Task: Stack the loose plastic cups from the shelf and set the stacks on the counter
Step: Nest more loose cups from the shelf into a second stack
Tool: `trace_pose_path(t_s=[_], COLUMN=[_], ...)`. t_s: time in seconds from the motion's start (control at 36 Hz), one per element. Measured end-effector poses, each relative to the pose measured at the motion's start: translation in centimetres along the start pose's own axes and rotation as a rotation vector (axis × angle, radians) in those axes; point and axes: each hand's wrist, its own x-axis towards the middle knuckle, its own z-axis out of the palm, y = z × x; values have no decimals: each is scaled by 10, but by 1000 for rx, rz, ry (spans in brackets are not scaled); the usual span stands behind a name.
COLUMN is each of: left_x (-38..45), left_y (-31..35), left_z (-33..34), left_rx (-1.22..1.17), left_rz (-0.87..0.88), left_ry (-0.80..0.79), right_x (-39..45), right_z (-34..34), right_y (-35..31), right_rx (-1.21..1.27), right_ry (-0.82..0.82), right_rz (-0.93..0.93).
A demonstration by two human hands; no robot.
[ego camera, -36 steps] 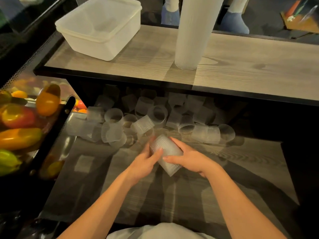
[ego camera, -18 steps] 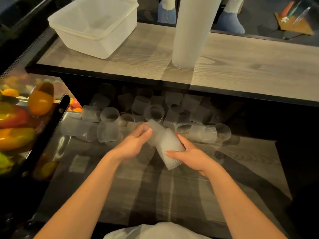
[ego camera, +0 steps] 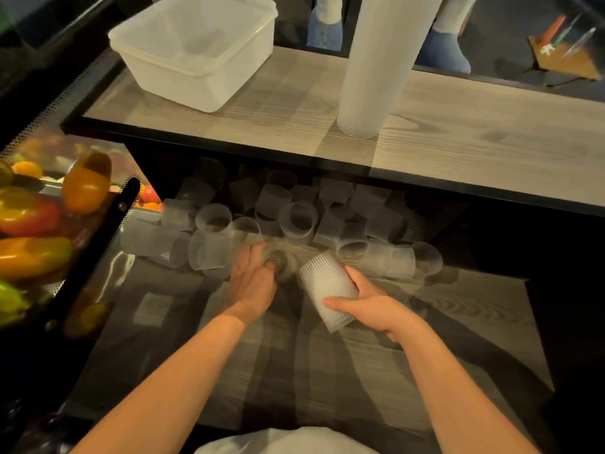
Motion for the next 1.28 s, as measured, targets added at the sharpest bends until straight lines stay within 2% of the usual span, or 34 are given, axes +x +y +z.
trace_pose_path(t_s=[0.08, 0.17, 0.19, 0.22, 0.33, 0.44, 0.47, 0.5, 0.53, 0.58, 0.61, 0.64, 0.67, 0.72, 0.75, 0.81, 0.83, 0.89, 0.92, 0.97, 1.03, 1.11, 1.19, 1.28], left_x=[-6, -20, -24, -28, -41, -45, -44, -44, -42, -31, -24, -19, -14, -9, -9, -10, -12, -22, -28, -39, -46, -49, -51, -53], left_y=[-3, 1, 0, -1, -12, -16, -18, -21, -25, -39, -48, -55, -61, -71, -75, -78, -77, -67, -63, -61, -62, -62, -68, -73], left_z=[1, -13, -17, -20, -29, -38, -38, -39, -39, -42, -45, -50, -53, -52, -50, -51, -54, -69, -75, -80, -78, -72, -62, -54], left_rx=[-423, -1209, -1401, -1464, -1410, -1130, -1088, -1076, -1044, -814, -674, -561, -476, -388, -380, -470, -589, -1049, -1344, -1778, -1833, -1702, -1610, -1532], left_rz=[-128, -347, -380, -353, -231, -13, 6, -12, -67, -238, -351, -469, -529, -517, -492, -475, -488, -606, -654, -551, -434, -347, -372, -463], left_ry=[27, -84, -123, -156, -273, -407, -392, -286, -70, 406, 534, 540, 469, 303, 282, 341, 387, 431, 389, 219, 28, -149, -179, -134], right_x=[-1, -1, -2, -3, -4, 4, 6, 8, 11, 14, 15, 16, 17, 18, 19, 21, 22, 23, 24, 26, 27, 26, 22, 21], right_z=[-2, -2, -2, -2, 3, 18, 23, 27, 32, 38, 41, 43, 45, 47, 49, 51, 52, 53, 53, 55, 57, 58, 58, 57], right_y=[6, 6, 4, 0, -18, -30, -33, -35, -37, -42, -43, -44, -45, -47, -48, -48, -48, -47, -47, -47, -48, -49, -53, -57], right_rx=[13, -35, -66, -103, -258, -317, -323, -312, -288, -241, -229, -219, -208, -189, -178, -152, -137, -103, -89, -81, -84, -121, -161, -249], right_ry=[16, -26, -63, -105, -240, -212, -213, -211, -205, -194, -192, -190, -187, -175, -166, -143, -128, -99, -85, -68, -71, -139, -241, -303], right_rz=[20, 22, 18, 10, -5, -58, -66, -74, -84, -108, -119, -125, -126, -130, -133, -137, -138, -139, -138, -130, -136, -158, -176, -179])
